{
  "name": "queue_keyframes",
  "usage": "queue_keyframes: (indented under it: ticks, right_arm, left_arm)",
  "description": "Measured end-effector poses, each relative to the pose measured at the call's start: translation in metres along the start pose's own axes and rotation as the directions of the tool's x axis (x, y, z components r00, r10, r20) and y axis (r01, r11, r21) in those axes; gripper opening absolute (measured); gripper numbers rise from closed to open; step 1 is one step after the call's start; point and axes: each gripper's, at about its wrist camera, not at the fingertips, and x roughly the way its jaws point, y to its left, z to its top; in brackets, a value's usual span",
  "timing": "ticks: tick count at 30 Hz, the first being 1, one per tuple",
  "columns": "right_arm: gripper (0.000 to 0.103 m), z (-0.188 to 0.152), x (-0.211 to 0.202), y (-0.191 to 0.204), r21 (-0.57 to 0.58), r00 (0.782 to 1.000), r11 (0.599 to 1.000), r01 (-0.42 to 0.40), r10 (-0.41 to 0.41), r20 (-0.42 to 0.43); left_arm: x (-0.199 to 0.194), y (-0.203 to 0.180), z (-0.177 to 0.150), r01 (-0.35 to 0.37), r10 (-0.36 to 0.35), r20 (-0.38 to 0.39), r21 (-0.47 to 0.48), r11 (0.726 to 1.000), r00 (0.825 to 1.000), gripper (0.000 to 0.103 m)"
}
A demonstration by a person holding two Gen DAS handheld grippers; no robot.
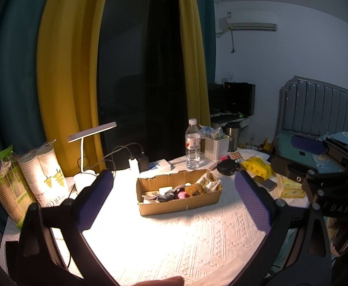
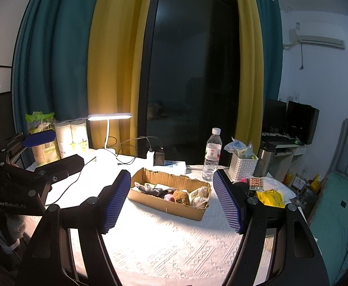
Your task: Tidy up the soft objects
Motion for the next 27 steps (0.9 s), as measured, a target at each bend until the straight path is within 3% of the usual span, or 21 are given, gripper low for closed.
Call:
queue_keyframes:
  ticks: [27]
  right_arm:
    - [0.075,-0.009,0.007,-0.01,0.015,1.0,1.0,0.007,-0.007,-0.021]
  left_arm:
    - [0.01,-0.002,0.001,-0.021,0.021,-0.01,-0.006,1.0,1.0,0.102]
